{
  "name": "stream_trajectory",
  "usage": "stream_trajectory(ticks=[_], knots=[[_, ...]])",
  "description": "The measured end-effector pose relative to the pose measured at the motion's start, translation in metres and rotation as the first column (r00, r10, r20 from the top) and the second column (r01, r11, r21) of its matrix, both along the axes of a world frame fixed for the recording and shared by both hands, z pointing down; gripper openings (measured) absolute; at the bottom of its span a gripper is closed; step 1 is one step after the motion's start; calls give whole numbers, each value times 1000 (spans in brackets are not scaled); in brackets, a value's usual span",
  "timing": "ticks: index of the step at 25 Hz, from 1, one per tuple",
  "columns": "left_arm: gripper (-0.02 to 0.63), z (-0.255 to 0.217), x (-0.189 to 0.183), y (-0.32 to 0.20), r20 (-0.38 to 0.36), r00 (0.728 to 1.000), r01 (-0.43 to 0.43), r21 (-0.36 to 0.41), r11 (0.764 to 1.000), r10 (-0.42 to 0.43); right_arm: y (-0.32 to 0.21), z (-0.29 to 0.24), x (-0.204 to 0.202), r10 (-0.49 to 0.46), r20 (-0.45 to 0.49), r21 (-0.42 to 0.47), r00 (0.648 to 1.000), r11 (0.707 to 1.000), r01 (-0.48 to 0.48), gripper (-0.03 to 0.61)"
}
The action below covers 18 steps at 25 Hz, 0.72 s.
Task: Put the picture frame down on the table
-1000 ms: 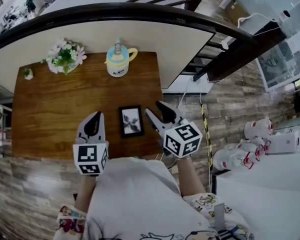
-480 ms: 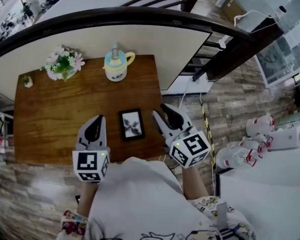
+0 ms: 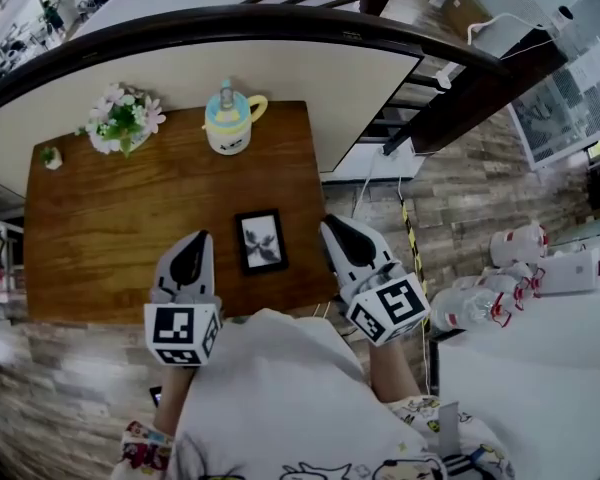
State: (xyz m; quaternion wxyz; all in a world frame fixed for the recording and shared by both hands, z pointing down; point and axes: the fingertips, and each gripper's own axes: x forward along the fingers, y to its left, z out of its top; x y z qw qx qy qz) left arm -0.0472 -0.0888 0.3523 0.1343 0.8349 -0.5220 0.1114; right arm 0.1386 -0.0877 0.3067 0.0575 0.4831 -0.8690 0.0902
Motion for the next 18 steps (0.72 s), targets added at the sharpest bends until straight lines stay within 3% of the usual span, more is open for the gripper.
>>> stream_trajectory(ticks=[18], knots=[[3,4,-7,13,-5,1000,24,-16,1000,-24,15,15,8,49,-18,-13,999,999,-49,-2]])
